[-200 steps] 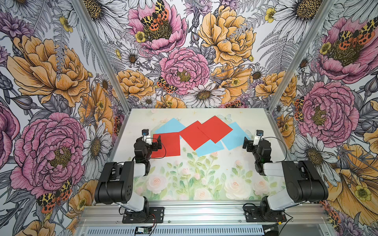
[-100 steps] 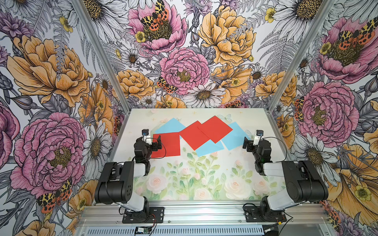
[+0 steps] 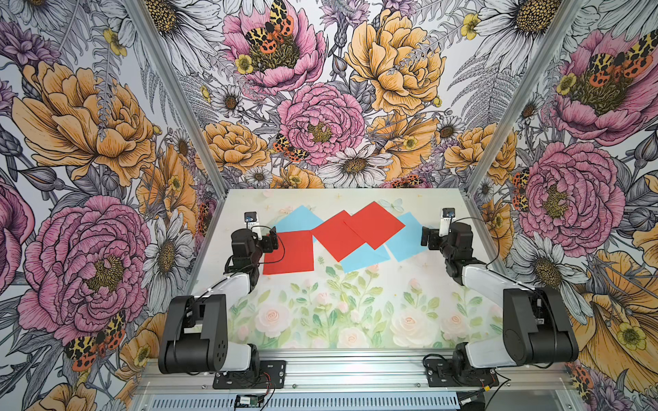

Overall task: Sort the scattered colored papers by color
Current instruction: Pick up the colored paper from the center of the board.

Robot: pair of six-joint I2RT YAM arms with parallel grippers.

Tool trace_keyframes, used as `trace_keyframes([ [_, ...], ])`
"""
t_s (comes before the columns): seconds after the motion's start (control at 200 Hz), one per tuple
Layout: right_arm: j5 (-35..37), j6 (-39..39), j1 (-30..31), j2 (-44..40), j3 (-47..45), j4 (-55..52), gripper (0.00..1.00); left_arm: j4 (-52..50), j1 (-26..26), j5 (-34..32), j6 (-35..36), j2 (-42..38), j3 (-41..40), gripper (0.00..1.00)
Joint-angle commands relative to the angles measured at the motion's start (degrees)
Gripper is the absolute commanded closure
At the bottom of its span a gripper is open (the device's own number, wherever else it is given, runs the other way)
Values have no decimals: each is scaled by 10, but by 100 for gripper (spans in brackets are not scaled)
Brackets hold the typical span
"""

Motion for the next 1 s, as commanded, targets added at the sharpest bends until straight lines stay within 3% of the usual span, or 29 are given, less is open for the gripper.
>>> trace_keyframes([
  [0.0, -38, 36, 28, -16, 125, -207, 1, -279, 4, -42, -77, -37, 112, 20],
  [0.055, -63, 68, 47, 8, 179, -238, 1, -349, 9, -19, -113, -35, 142, 29],
  [0.115, -100, 97, 69, 46, 226, -258, 4, -375, 10, 5, -158, -47, 137, 31],
  [0.205, -160, 138, 101, 113, 288, -285, 14, -377, 10, 23, -254, -93, 84, 35],
  [0.26, -203, 159, 120, 151, 325, -301, 18, -377, 10, 29, -311, -131, 48, 42],
  [0.4, -270, 190, 175, 228, 382, -320, 23, -405, 7, 43, -425, -248, -34, 46],
  [0.53, -289, 206, 232, 278, 420, -320, 24, -474, 7, 36, -463, -329, -71, 50],
  [0.635, -309, 212, 278, 331, 457, -321, 26, -512, 0, 23, -467, -347, -82, 51],
  [0.991, -317, 260, 365, 507, 656, -331, 35, -583, -12, -3, -474, -222, -37, 70],
])
